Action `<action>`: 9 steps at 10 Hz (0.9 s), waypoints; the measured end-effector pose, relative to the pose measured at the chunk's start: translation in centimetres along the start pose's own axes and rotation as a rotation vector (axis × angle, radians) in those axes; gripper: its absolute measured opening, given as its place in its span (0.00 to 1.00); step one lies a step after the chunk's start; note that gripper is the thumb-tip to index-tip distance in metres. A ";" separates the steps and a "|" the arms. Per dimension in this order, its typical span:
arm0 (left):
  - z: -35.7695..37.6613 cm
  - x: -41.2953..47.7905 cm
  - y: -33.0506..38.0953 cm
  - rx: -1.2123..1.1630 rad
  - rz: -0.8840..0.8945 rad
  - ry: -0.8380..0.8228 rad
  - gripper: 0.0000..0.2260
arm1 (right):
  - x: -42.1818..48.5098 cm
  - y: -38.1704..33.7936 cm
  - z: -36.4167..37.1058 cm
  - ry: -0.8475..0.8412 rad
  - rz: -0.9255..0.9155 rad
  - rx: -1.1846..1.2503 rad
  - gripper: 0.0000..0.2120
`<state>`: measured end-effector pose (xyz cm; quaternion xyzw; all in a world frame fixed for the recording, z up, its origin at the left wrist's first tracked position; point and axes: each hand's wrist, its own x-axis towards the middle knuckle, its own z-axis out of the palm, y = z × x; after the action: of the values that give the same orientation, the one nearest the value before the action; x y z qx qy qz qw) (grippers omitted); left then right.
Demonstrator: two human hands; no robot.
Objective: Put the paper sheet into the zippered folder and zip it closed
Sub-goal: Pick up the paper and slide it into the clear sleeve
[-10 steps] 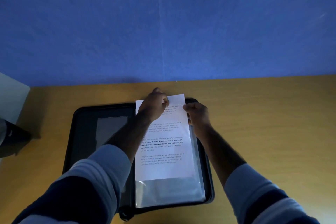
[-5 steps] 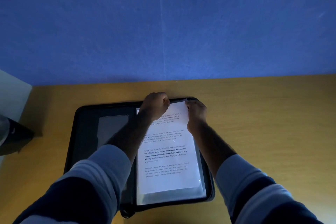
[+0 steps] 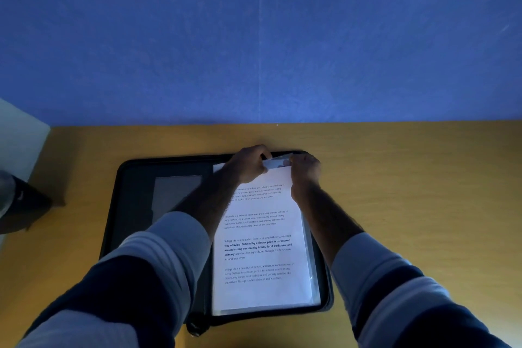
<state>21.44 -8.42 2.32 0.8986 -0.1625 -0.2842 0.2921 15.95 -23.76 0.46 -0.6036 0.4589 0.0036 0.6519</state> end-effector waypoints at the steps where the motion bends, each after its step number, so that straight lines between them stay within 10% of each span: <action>1: 0.7 0.1 0.3 0.062 0.047 0.024 0.14 | -0.1 0.4 -0.2 -0.026 -0.010 -0.033 0.05; 4: 3.5 -4.0 -1.8 0.209 -0.073 0.419 0.28 | 0.4 0.2 -0.4 0.045 -0.202 -0.278 0.12; 9: 12.1 -16.1 -8.5 0.314 -0.081 0.409 0.34 | -3.0 2.7 -0.7 0.062 -0.556 -0.885 0.24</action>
<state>2.57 0.29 -4.29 0.9775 -0.1061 -0.0796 0.1643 12.33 -21.91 0.26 -0.9203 0.2550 0.0060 0.2967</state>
